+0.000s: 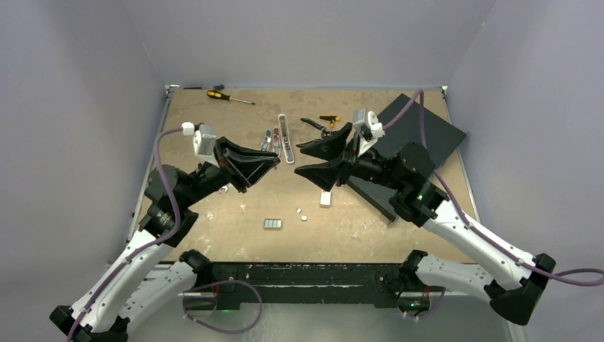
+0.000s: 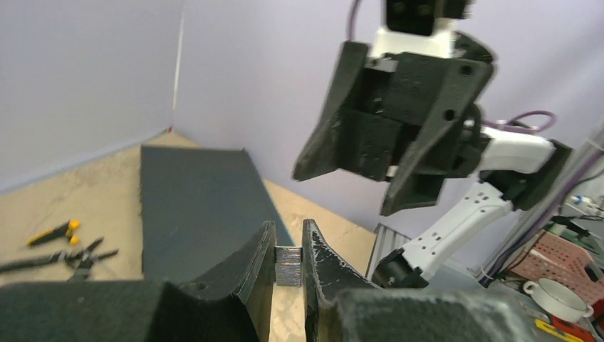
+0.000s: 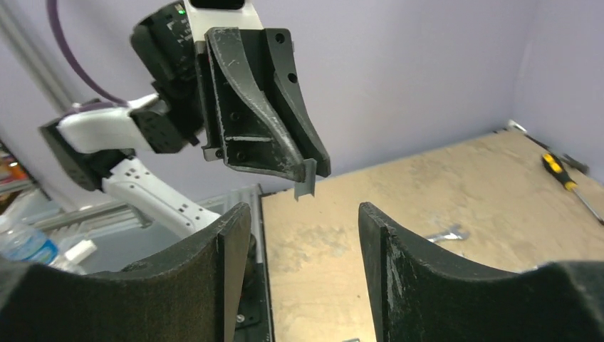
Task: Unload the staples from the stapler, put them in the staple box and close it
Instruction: Place the staple in the staple box.
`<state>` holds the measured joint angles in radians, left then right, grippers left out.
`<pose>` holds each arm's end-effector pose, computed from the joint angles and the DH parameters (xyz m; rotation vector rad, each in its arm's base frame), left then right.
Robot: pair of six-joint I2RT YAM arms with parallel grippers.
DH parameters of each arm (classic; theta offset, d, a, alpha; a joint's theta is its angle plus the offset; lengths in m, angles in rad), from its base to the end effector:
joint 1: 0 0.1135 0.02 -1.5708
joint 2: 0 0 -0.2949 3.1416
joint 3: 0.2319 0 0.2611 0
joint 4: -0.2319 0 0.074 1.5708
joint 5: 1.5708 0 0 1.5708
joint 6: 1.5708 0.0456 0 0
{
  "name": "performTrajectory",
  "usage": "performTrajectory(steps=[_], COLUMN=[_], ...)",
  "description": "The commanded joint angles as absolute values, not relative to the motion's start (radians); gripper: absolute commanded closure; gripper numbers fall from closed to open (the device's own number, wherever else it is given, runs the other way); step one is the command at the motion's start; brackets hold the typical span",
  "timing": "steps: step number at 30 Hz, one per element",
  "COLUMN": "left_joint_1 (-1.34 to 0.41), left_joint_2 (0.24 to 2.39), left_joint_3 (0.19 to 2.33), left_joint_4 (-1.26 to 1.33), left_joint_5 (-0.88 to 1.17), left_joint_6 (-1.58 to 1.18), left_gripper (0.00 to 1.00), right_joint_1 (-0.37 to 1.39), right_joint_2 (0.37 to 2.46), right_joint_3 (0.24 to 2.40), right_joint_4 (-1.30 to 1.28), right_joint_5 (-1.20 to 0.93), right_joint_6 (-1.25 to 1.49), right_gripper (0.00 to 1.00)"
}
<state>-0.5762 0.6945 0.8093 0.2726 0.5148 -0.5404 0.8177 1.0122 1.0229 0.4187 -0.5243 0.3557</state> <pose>0.1087 -0.0974 0.4339 0.5110 1.2387 -1.2620 0.1340 0.1764 0.4735 -0.7693 1.0620 1.3138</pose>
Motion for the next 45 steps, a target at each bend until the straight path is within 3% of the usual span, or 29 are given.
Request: performTrajectory(steps=[1,11,24,45], left_joint_1=[-0.572,-0.588,-0.84,-1.011], left_joint_2=[0.762,0.897,1.151,1.205], left_joint_3=[0.864,0.733,0.729,0.684], left_joint_4=[0.011,-0.144,-0.359,-0.421], left_joint_5=[0.382,0.142,-0.335,-0.549], left_joint_6=[-0.493,-0.58,-0.673,-0.836], left_gripper=[1.0,1.0,1.0,1.0], right_joint_1=[0.819,0.819,0.817,0.817], right_joint_2=[0.96,0.928,0.912,0.934], right_joint_3=[0.976,0.884,0.802,0.762], right_joint_4=[0.276,0.2,0.133,0.137], right_joint_5=[-0.353,-0.239,-0.121,-0.127], right_joint_6=[0.29,0.289,0.298,0.308], right_gripper=[0.4,0.38,0.37,0.36])
